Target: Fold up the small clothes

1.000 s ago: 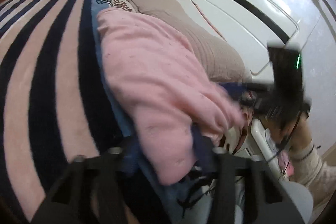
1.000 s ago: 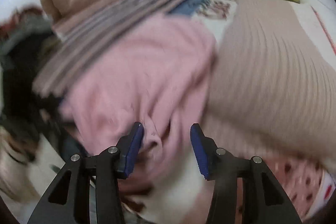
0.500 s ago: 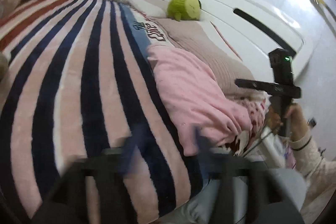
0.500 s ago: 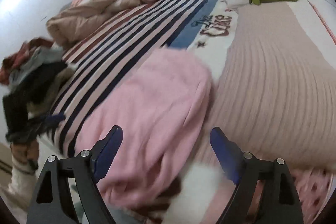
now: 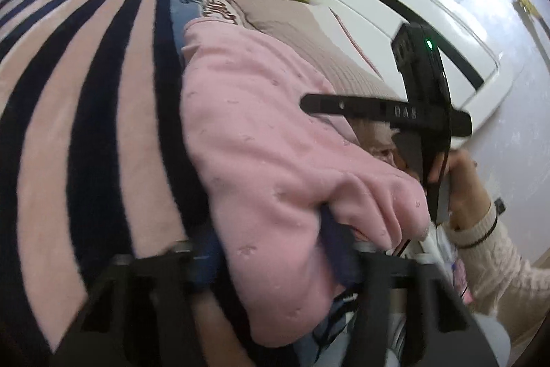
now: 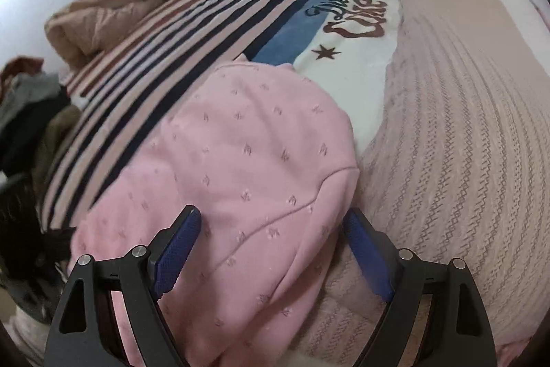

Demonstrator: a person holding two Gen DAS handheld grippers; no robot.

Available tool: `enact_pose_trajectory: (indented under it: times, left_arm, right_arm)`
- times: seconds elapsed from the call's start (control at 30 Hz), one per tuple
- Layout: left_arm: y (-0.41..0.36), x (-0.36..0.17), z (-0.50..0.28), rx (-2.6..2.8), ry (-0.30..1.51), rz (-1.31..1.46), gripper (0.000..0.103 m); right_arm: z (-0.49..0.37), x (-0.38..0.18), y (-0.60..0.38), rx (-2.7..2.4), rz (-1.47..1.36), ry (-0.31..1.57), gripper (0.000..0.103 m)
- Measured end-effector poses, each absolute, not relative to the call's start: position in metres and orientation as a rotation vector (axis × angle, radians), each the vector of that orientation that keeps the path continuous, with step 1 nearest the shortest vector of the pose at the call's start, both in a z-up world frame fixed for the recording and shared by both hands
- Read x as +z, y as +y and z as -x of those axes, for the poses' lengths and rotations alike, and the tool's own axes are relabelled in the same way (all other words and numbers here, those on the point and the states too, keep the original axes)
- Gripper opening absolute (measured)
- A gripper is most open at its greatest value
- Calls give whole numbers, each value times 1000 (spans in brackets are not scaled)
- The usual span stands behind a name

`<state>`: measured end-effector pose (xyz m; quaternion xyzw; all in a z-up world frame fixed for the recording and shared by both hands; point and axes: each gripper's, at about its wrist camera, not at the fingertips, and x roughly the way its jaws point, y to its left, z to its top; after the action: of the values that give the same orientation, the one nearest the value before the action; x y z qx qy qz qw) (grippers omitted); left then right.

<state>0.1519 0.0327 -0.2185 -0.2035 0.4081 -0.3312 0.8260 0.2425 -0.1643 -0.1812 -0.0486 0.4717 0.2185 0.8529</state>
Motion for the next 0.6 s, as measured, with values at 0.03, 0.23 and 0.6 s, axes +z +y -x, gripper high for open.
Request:
enact_pose_trajectory:
  times: [0.03, 0.23, 0.6]
  left_arm:
    - [36, -219, -151, -708, 866, 451, 23]
    - [83, -202, -115, -650, 792, 478, 19]
    - [141, -203, -83, -621, 825, 470, 55]
  right_arm:
    - [-242, -181, -164, 463, 94, 992, 83]
    - [-238, -188, -138, 534, 120, 1018, 83]
    - [-240, -214, -135, 675, -132, 1148, 85]
